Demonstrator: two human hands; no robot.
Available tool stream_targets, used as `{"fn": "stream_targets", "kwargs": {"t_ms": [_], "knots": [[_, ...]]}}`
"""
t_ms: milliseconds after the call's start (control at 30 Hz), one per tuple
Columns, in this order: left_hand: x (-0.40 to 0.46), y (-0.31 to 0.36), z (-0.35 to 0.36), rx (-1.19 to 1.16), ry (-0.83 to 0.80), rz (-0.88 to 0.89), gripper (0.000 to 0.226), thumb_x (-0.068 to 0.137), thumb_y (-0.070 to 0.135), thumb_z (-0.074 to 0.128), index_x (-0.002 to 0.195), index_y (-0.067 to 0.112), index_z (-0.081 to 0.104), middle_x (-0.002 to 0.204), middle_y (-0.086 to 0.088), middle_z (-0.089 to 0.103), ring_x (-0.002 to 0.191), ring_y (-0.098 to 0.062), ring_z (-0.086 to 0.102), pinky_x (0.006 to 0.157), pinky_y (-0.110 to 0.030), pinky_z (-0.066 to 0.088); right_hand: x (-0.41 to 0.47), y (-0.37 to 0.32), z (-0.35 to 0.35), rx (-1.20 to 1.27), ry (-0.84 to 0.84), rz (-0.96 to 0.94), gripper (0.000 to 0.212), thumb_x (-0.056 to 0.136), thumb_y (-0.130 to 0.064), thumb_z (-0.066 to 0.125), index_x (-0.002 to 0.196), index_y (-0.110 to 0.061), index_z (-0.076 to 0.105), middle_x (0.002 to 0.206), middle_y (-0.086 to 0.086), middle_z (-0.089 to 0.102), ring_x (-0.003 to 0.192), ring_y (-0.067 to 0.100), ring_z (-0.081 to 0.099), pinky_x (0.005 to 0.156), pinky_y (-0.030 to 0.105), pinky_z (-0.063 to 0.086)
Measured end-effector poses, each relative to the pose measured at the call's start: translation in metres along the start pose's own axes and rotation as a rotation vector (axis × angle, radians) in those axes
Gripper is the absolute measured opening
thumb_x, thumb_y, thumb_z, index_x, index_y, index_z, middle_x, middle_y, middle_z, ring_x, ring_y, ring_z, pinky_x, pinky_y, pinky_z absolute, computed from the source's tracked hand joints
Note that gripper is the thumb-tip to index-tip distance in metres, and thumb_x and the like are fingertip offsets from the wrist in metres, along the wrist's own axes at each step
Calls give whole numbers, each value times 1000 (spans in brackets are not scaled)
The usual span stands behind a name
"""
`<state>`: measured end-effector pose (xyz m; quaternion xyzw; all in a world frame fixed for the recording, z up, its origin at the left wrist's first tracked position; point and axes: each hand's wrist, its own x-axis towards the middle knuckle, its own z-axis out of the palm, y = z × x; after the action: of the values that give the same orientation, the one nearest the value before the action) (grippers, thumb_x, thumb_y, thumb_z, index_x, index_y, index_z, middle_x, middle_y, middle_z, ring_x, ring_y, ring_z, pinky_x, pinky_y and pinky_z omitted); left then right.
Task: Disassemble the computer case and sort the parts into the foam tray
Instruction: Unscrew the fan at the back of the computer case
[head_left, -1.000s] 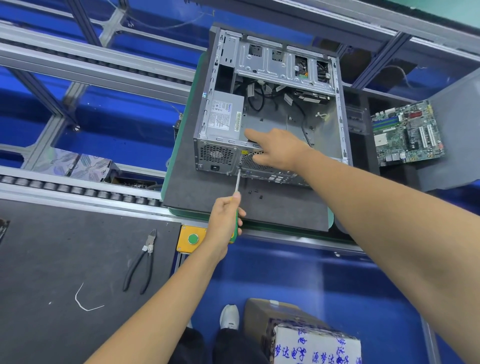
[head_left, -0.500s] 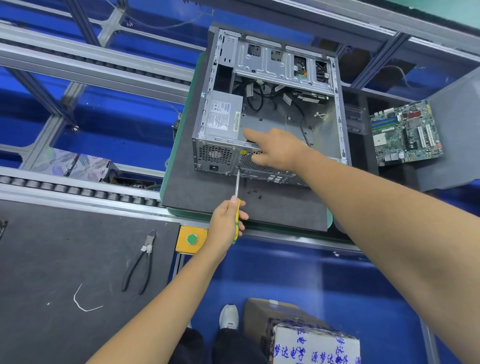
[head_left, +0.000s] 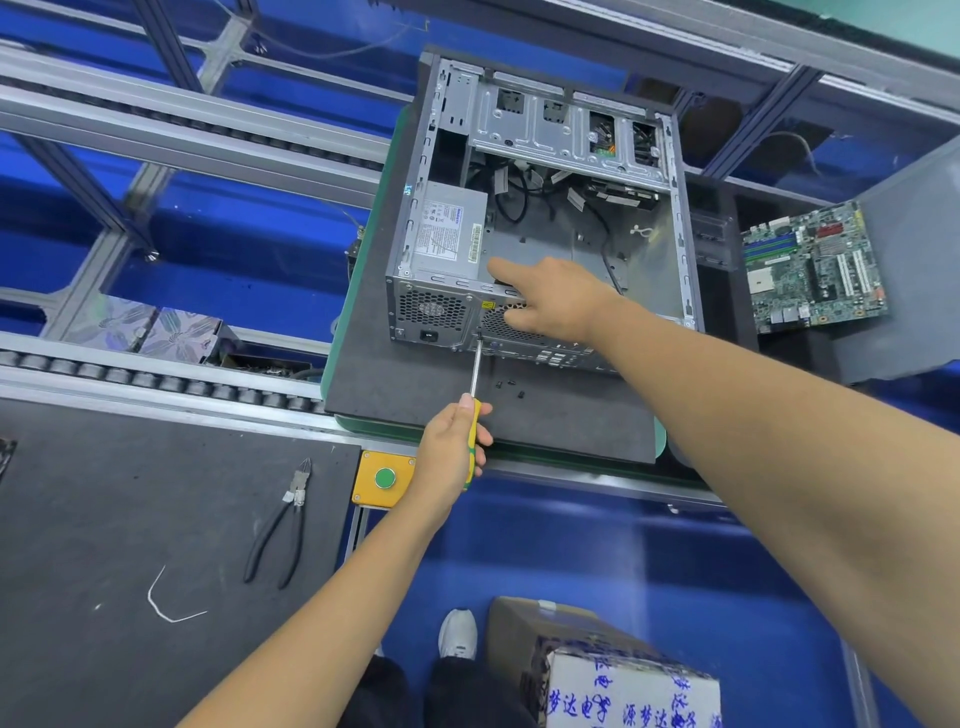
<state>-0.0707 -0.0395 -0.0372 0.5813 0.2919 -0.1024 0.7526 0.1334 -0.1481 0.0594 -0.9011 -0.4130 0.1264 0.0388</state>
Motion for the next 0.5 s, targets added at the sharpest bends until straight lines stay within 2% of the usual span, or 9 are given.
{"fn": "stream_targets", "kwargs": {"t_ms": [200,300,400,500], "knots": [[0,-8,-2,0,26,9,42,110,42,40,109,9,65,73,1,57,51,-9,48,47,-25,42,0,0,-1,4,-2,3,44,85,-26,55,95,-44,16,53,5,40,48,22,36,48,29,21],[0,-11,-2,46,83,68,39,105,48,50,102,9,56,74,1,57,53,-8,51,48,-24,44,-1,0,-1,5,-4,3,44,86,-26,56,94,-44,16,53,5,40,48,22,36,48,29,22],[4,-8,3,91,179,184,33,97,43,67,98,16,48,80,-1,58,63,-11,58,55,-24,52,-1,-1,-2,-1,-1,2,44,85,-26,56,94,-43,17,53,6,41,48,22,36,48,29,21],[17,1,13,52,303,281,31,92,32,76,98,21,48,90,4,66,76,-13,67,64,-28,57,-1,-2,-2,-6,5,3,44,85,-26,56,93,-42,17,53,5,40,47,21,35,48,29,19]]}}
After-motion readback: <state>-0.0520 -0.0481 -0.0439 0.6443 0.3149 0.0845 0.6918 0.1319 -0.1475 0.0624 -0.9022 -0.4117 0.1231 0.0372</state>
